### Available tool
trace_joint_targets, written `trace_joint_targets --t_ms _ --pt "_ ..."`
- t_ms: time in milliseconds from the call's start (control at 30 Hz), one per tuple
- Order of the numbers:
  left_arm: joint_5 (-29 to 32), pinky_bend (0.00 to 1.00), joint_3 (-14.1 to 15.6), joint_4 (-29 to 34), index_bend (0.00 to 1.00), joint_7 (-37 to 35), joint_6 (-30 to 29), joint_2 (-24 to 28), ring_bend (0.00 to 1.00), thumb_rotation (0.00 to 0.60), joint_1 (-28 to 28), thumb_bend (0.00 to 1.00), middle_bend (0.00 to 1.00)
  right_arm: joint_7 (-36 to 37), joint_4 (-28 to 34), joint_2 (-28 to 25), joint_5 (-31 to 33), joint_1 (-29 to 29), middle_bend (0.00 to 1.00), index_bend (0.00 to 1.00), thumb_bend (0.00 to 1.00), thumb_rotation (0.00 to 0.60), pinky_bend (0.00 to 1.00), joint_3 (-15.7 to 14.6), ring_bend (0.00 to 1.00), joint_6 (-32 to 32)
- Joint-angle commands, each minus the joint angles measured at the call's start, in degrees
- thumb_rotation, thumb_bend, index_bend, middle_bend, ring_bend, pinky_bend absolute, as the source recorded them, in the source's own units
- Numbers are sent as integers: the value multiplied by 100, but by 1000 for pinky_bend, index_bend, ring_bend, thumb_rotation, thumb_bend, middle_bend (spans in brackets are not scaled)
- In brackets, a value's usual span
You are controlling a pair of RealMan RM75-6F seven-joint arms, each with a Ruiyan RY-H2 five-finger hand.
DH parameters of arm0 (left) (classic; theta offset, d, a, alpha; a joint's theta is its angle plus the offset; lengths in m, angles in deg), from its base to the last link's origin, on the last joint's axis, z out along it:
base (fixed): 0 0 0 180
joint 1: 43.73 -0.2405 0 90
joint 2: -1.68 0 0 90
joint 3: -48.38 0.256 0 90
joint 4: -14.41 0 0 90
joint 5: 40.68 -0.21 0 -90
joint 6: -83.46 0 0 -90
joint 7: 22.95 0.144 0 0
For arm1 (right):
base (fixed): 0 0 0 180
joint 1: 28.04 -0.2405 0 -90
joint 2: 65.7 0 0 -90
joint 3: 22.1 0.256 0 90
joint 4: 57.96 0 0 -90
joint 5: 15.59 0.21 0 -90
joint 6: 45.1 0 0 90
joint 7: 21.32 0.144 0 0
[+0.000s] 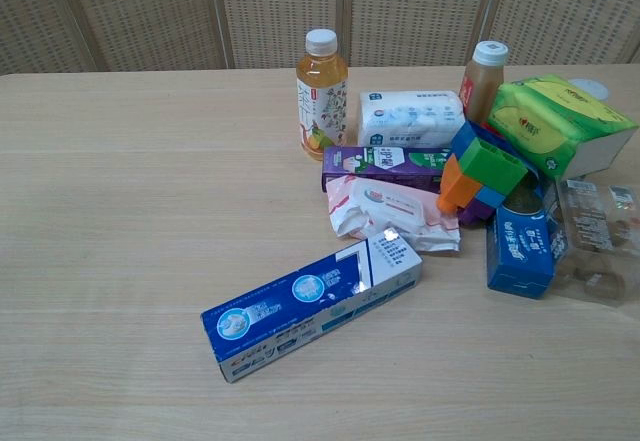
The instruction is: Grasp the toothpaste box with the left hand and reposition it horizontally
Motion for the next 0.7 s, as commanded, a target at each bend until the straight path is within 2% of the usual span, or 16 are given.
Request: trace_joint_targets --t_ms 33,367,467,700 --pt "13 0 8 -15 68 -11 51 -9 0 600 19 203 12 -6 9 0 8 0 0 0 29 315 0 1 0 -8" --pt "53 0 -34 168 33 61 359 83 0 600 218 202 12 16 44 6 -3 37 0 0 29 315 0 -3 0 33" --pt "56 0 -40 259 22 -50 674 57 0 600 408 202 10 6 50 18 6 41 0 0 30 316 0 -8 0 21" --pt "-2 0 -51 216 1 -96 1824 -171 0 600 1151 204 4 -60 167 -69 -3 43 0 0 30 314 0 11 0 28"
